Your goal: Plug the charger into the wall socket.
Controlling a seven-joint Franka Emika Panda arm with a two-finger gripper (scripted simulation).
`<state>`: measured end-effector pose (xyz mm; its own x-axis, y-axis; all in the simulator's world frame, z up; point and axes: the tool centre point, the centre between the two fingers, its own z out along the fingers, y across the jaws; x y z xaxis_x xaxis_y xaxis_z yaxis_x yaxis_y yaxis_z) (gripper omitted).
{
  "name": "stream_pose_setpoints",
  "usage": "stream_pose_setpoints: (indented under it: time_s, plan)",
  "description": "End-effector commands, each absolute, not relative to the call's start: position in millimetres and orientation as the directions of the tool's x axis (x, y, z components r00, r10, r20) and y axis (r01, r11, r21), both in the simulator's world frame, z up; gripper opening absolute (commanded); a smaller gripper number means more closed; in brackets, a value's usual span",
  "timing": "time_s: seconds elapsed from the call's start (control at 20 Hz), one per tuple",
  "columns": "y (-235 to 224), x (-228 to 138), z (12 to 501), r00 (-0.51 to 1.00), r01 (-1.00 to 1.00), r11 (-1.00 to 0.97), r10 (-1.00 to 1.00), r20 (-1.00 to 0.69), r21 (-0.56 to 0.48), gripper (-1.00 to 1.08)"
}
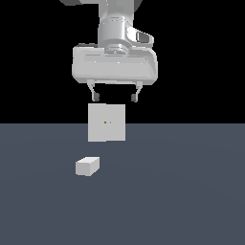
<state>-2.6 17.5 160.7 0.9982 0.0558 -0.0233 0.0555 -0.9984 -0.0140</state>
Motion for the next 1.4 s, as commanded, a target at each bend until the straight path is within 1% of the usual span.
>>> stream_pose_setpoints:
  time_s: [0.0, 0.65, 1.35]
  plan:
    - [17.5, -2.6, 160.7, 0.998, 0.056, -0.998, 0.056, -0.023, -0.014, 1.00]
    - [22.3, -10.9, 152.7, 0.999, 0.027, -1.000, 0.027, 0.030, -0.007, 1.00]
    - [38.4, -31.8, 125.6, 0.980, -0.060, -0.998, -0.059, 0.189, 0.004, 1.00]
